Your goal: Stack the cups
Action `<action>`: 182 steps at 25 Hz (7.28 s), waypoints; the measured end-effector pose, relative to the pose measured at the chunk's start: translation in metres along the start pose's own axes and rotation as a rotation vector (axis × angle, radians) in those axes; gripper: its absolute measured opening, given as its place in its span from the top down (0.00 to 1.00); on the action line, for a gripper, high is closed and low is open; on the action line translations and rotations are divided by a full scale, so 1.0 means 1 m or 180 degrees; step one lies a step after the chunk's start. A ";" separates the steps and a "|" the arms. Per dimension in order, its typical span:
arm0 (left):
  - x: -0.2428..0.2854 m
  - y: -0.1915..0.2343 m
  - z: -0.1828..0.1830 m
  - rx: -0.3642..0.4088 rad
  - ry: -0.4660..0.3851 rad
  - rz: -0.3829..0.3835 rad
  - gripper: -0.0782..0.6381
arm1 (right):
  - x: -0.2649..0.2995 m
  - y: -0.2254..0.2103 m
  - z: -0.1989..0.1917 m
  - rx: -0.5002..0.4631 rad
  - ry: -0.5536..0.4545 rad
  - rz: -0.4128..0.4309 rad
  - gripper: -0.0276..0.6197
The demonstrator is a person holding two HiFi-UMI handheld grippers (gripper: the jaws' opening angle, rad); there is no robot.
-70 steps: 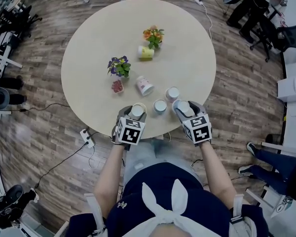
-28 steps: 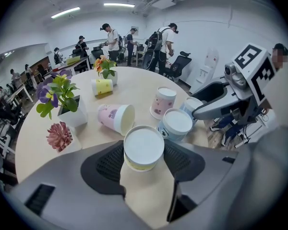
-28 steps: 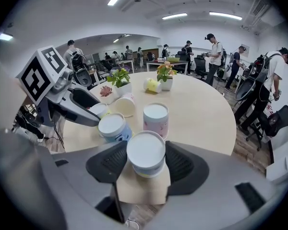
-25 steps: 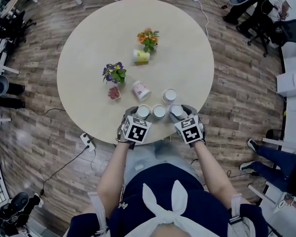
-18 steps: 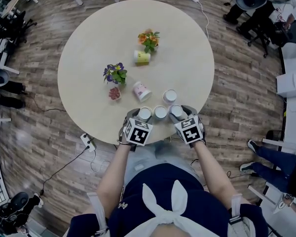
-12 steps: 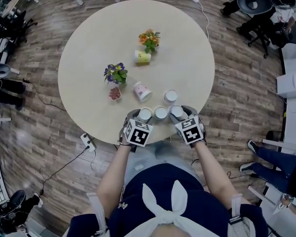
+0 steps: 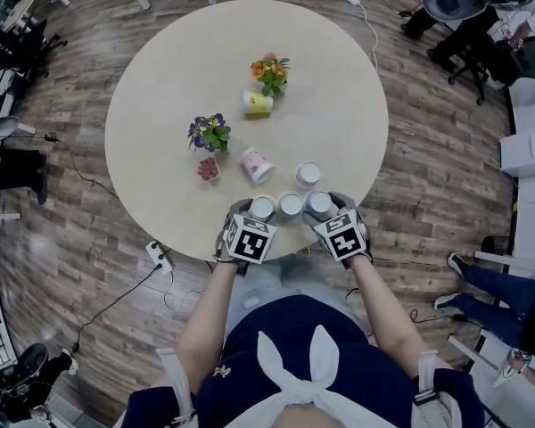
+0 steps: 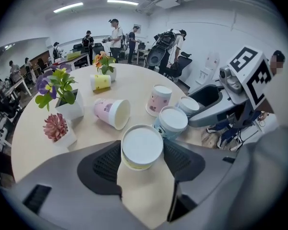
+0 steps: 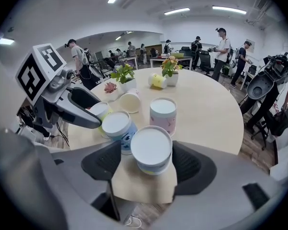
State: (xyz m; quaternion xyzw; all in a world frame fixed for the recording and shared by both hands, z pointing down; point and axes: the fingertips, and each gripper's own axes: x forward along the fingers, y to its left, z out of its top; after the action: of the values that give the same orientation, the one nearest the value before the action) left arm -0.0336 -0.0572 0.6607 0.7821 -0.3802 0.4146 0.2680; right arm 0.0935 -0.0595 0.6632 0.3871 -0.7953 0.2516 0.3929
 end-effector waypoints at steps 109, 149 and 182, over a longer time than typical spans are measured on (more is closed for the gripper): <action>-0.008 0.115 0.114 -0.1497 -0.0725 -0.0080 0.48 | 0.035 -0.094 0.209 -0.1109 -0.0471 -0.0080 0.59; 0.002 0.075 0.059 -0.0543 -0.0281 0.0049 0.47 | -0.083 -0.063 0.143 -0.0460 -0.0772 -0.0275 0.60; -0.129 0.060 0.107 -0.0457 -0.1106 0.0154 0.53 | -0.124 -0.045 0.126 -0.0255 -0.0978 -0.0205 0.60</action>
State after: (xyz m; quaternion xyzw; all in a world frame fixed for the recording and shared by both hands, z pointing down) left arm -0.0826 -0.1214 0.5022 0.8115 -0.4680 0.2514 0.2433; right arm 0.1241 -0.1224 0.4943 0.4303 -0.8426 0.1448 0.2896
